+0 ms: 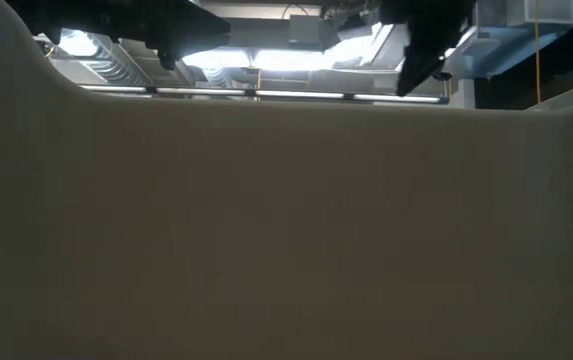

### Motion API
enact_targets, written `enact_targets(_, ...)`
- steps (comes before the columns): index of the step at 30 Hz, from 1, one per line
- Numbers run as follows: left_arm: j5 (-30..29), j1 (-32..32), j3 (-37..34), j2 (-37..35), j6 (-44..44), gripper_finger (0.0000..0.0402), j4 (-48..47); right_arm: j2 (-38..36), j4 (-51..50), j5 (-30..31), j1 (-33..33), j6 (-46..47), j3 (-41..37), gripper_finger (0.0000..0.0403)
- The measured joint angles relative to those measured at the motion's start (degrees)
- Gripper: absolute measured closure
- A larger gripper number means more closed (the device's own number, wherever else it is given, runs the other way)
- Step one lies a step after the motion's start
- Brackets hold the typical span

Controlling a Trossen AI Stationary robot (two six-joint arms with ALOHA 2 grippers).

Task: Sort rubber bands into baskets
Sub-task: Put the black rubber band in the orange bin

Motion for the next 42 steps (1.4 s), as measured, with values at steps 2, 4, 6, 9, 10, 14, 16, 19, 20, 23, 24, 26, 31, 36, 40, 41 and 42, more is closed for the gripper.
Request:
enact_targets(2, 0.0, 0.0, 0.0, 0.0, 0.0, 0.0260, 0.0, -0.2, -2.2, -0.1, 2.5, 2.5, 0.0, 0.0242)
enact_targets(4, 0.0, 0.0, 0.0, 0.0, 0.0, 0.0260, 0.0, -0.2, -4.1, -0.1, 4.8, 4.7, 0.0, 0.0242)
enact_targets(6, 0.0, 0.0, 0.0, 0.0, 0.0, 0.0260, 0.0, -0.2, -5.7, -0.1, 7.0, 7.0, 0.0, 0.0242)
enact_targets(9, 0.0, 0.0, 0.0, 0.0, 0.0, 0.0260, 0.0, -0.2, -7.7, -0.2, 10.1, 10.4, 0.0, 0.0242)
enact_targets(10, 0.0, 0.0, 0.0, 0.0, -0.1, 0.0260, 0.0, -0.2, -8.4, -0.1, 11.2, 11.6, 0.0, 0.0242)
enact_targets(14, 0.0, 0.0, 0.0, 0.0, -0.2, 0.0260, 0.0, -0.2, -9.8, -0.1, 15.1, 15.2, 0.0, 0.0242)
enact_targets(16, 0.0, 0.0, 0.0, 0.0, -0.2, 0.0260, 0.0, 0.2, -9.8, -0.1, 16.5, 16.4, 0.0, 0.0242)
enact_targets(19, 0.0, 0.0, 0.0, 0.0, -0.2, 0.0260, 0.0, 0.7, -10.4, -0.2, 18.6, 18.3, -0.3, 0.0242)
enact_targets(20, 0.0, 0.0, 0.0, 0.0, -0.2, 0.0260, 0.0, 0.8, -10.2, -0.4, 19.3, 19.1, -0.8, 0.0242)
enact_targets(23, 0.0, 0.0, 0.0, 0.0, -0.2, 0.0260, 0.0, 1.0, -10.1, -2.4, 21.4, 21.8, -3.8, 0.0242)
enact_targets(24, 0.0, 0.0, 0.0, 0.0, -0.2, 0.0260, 0.0, 1.1, -9.7, -3.2, 22.1, 22.7, -5.1, 0.0242)
enact_targets(26, 0.0, 0.0, 0.0, 0.0, -0.2, 0.0260, 0.0, 1.2, -9.0, -4.7, 23.6, 24.7, -8.0, 0.0242)
enact_targets(31, 0.0, 0.0, 0.0, 0.0, -0.4, 0.0260, 0.0, 1.2, -6.9, -7.3, 28.5, 29.6, -14.5, 0.0242)
enact_targets(36, 0.0, 0.0, 0.0, 0.0, -0.4, 0.0260, 0.0, 1.2, -3.8, -7.7, 32.8, 31.1, -19.3, 0.0242)
enact_targets(40, 0.0, 0.0, 0.0, 0.0, -0.5, 0.0260, 0.0, 1.2, 0.9, -9.6, 34.5, 32.4, -22.9, 0.0242)
enact_targets(41, 0.0, 0.0, 0.0, 0.0, -0.5, 0.0260, 0.0, 1.2, 2.2, -10.2, 34.9, 32.8, -23.8, 0.0242)
enact_targets(42, 0.0, 0.0, 0.0, 0.0, -0.5, 0.0260, 0.0, 1.2, 3.7, -10.7, 35.2, 33.1, -24.7, 0.0242)
